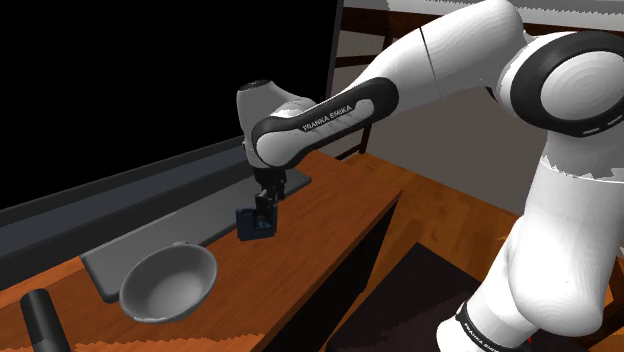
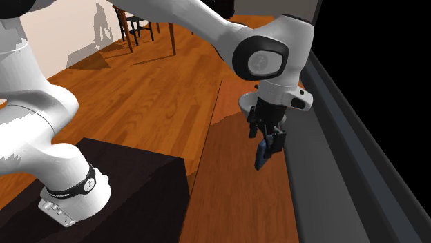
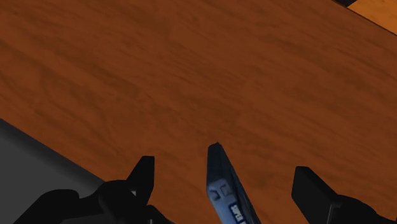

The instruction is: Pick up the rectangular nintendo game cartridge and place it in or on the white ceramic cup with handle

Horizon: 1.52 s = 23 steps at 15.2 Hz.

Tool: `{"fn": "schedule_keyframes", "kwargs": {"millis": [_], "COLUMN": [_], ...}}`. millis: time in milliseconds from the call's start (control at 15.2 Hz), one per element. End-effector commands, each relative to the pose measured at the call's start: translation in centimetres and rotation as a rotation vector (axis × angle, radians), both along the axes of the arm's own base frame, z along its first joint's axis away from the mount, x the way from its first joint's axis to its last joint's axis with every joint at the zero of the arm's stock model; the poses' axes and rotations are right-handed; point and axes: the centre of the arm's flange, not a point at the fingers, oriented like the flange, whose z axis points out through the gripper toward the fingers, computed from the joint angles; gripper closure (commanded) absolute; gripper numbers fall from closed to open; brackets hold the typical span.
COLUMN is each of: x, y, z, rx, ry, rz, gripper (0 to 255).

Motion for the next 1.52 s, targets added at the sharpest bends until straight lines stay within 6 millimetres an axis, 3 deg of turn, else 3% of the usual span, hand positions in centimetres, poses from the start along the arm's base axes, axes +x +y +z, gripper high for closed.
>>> {"fn": "schedule_keyframes", "kwargs": {"millis": [0,264,330,924,1452], "x": [0.0,0.0,0.0,0.0,0.0], "y": [0.0,0.0,0.0,0.0,0.0], "z": [-0.1,-0.1,-0.1,-0.1,4.1], "rx": [0.000,0.000,0.000,0.000,0.000], "ry": [0.000,0.000,0.000,0.000,0.000], "rz": [0.000,0.000,0.000,0.000,0.000], "gripper": [0,0,255,255,255]}}
